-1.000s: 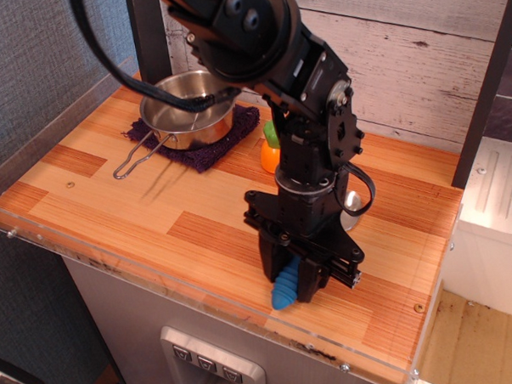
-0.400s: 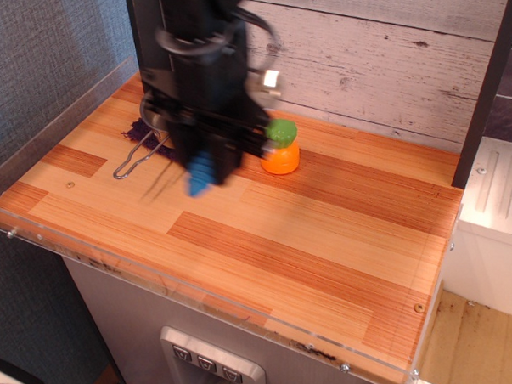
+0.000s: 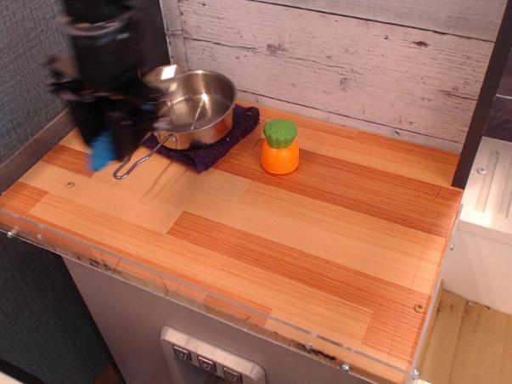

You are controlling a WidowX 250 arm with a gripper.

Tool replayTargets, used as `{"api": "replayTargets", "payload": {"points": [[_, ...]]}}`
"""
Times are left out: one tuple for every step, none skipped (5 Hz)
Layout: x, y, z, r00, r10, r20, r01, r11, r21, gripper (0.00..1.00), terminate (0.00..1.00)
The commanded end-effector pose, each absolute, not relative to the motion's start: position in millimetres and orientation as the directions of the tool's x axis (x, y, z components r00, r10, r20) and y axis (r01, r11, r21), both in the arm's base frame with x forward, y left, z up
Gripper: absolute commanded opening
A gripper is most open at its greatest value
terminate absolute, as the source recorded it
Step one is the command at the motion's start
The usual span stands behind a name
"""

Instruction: Move and place the spoon to the right side of the silver vessel.

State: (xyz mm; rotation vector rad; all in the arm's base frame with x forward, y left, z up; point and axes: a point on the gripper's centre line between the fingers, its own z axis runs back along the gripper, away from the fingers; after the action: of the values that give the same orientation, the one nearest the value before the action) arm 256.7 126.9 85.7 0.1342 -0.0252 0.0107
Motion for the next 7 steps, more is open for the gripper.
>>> {"api": "replayTargets", "payload": {"points": [[261.1,227.2,70.5,0.999,0.010,0.037,-0.016,0.989,0.148,0.00,0.00],[263.1,241.0,62.6,1.000,0.023,0.016,-0.025,0.987,0.158,0.00,0.00],[268.8,235.1,55.9,1.000,-0.030,0.002,0.030,0.987,0.158,0.00,0.00],[266.5,225.1,62.8,0.998,-0.056,0.029,0.050,0.982,0.181,0.00,0.00],[264.7,222.8,62.6,0.998,-0.051,0.039,0.043,0.983,0.176,0.00,0.00],[265.3,218.2,50.8,0.999,-0.047,0.004,0.046,0.986,0.159,0.00,0.00],[267.5,214.5,42.7,0.997,-0.077,-0.017,0.078,0.987,0.142,0.00,0.00]]}}
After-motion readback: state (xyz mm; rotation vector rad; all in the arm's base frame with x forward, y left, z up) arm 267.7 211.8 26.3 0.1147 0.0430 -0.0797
